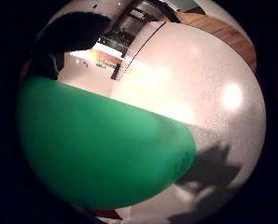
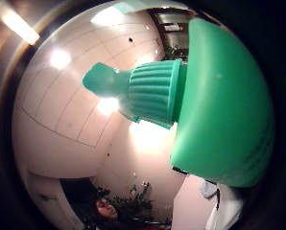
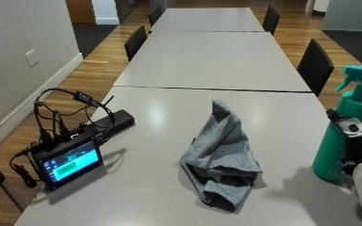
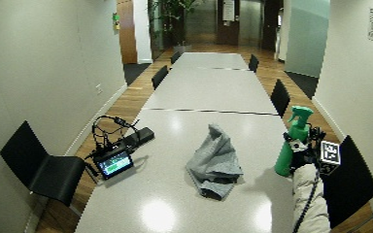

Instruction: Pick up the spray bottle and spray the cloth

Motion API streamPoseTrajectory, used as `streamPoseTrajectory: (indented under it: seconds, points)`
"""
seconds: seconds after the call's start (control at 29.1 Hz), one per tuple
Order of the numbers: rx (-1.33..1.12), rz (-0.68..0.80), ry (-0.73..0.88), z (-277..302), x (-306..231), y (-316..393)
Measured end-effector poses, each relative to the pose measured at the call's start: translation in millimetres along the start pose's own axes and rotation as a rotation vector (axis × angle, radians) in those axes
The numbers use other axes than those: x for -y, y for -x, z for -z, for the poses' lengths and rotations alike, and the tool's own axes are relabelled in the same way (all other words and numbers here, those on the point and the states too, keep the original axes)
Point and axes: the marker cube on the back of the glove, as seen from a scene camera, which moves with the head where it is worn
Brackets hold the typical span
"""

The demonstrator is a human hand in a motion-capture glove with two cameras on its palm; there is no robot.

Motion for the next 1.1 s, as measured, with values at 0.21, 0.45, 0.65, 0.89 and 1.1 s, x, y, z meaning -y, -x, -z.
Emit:
streamPoseTrajectory:
  seconds: [0.21, 0.45, 0.65, 0.89, 1.1]
  points:
    - [0.024, -0.06, -0.036, 10, -8, -18]
    - [-0.102, 0.03, 0.032, 8, -17, 7]
    - [-0.593, 0.23, 0.184, -44, -2, 65]
    - [-0.742, 0.328, 0.215, -62, 3, 88]
    - [-0.048, 0.075, -0.011, 12, -28, 62]
